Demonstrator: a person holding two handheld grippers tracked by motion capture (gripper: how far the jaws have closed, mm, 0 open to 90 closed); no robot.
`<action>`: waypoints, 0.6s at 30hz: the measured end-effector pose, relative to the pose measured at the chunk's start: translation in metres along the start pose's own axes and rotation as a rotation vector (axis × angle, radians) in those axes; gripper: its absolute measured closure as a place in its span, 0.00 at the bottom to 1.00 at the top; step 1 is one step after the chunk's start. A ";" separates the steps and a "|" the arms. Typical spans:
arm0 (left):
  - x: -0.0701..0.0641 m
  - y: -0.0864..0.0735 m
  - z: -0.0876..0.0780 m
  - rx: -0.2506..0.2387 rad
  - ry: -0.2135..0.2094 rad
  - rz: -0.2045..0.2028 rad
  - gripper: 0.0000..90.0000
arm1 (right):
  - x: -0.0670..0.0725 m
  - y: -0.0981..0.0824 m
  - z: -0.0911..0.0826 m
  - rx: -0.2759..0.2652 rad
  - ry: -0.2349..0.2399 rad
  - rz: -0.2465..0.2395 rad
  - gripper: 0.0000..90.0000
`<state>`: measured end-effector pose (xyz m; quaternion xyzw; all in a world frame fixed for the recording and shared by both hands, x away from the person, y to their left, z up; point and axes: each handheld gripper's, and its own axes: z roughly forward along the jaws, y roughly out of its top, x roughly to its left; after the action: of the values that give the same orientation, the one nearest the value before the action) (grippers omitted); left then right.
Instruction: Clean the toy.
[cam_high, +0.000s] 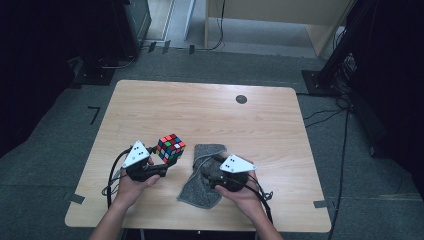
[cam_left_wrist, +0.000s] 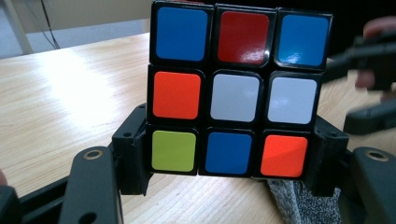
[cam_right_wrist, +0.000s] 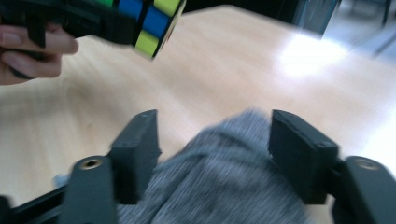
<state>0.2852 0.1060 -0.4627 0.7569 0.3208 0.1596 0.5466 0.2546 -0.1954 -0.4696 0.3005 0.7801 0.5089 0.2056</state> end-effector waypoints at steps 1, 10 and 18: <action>0.000 0.000 0.000 -0.001 -0.003 -0.004 0.37 | -0.002 0.005 0.002 0.006 0.010 -0.032 0.33; -0.001 -0.001 0.002 0.009 -0.015 0.003 0.37 | -0.007 0.002 0.042 0.197 0.098 -0.124 0.10; -0.002 -0.003 0.005 0.028 -0.024 -0.002 0.37 | -0.008 -0.025 0.059 0.383 0.109 -0.119 0.10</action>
<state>0.2856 0.1013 -0.4670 0.7660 0.3172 0.1454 0.5399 0.2906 -0.1686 -0.5154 0.2595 0.8890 0.3534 0.1321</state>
